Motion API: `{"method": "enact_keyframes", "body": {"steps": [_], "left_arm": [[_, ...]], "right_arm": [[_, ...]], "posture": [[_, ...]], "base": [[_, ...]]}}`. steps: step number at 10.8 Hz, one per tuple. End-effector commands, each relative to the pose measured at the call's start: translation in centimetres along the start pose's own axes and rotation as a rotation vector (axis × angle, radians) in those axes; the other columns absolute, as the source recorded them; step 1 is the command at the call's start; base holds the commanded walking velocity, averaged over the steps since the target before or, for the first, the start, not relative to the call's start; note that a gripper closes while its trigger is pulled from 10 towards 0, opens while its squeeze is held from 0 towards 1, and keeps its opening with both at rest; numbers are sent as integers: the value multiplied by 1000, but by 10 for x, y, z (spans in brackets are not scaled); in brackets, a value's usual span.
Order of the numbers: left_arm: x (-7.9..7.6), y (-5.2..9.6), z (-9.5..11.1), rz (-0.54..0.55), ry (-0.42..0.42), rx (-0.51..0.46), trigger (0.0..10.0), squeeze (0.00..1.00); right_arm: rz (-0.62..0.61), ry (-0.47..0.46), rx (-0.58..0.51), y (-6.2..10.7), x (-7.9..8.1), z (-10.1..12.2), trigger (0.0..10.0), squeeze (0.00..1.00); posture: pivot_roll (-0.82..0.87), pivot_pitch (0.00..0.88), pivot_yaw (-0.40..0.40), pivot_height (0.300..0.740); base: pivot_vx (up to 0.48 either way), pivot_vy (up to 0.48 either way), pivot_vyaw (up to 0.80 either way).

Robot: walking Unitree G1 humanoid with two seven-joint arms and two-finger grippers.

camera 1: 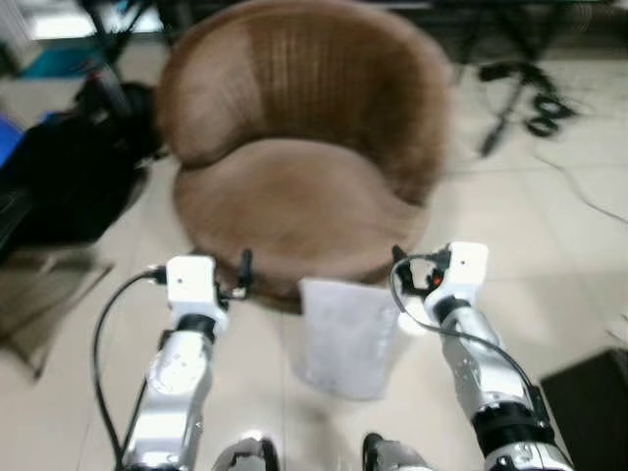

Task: Move the pillow to the sofa from floor

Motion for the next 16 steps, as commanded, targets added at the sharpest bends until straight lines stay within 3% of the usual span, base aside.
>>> {"method": "enact_keyframes", "body": {"steps": [1, 10, 13, 16], "left_arm": [[-5, 0, 2, -24, -2, -9, 10000, 0], [-6, 0, 1, -32, 1, -6, 10000, 0], [-6, -1, 1, -33, 4, -5, 10000, 0], [-12, -2, -5, -43, -15, 26, 10000, 0]], "right_arm": [[-20, 7, 15, 2, -6, -3, 10000, 0], [-36, 8, 14, 3, -8, -4, 10000, 0], [-44, -3, 13, 3, -9, -4, 10000, 0], [-49, 2, 8, 4, -13, -3, 10000, 0]], "posture": [[3, 128, 19, 740], [4, 139, 24, 740], [-2, 137, 29, 740], [-10, 141, 29, 740]], "base": [[270, 0, -444], [311, 0, 0], [311, 0, -658], [0, 0, 0]]}}
Point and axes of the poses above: a point about 5 cm out from each wrist's last joint towards the gripper, its own y axis pointing back from the gripper into the wrist, its own z axis along the axis of the wrist's last joint, x = y × z, the point moved 2 cm from there along -y, pointing out of the wrist towards the gripper, and after that the axes turned 9 degrees about y, right-handed, at the moved point
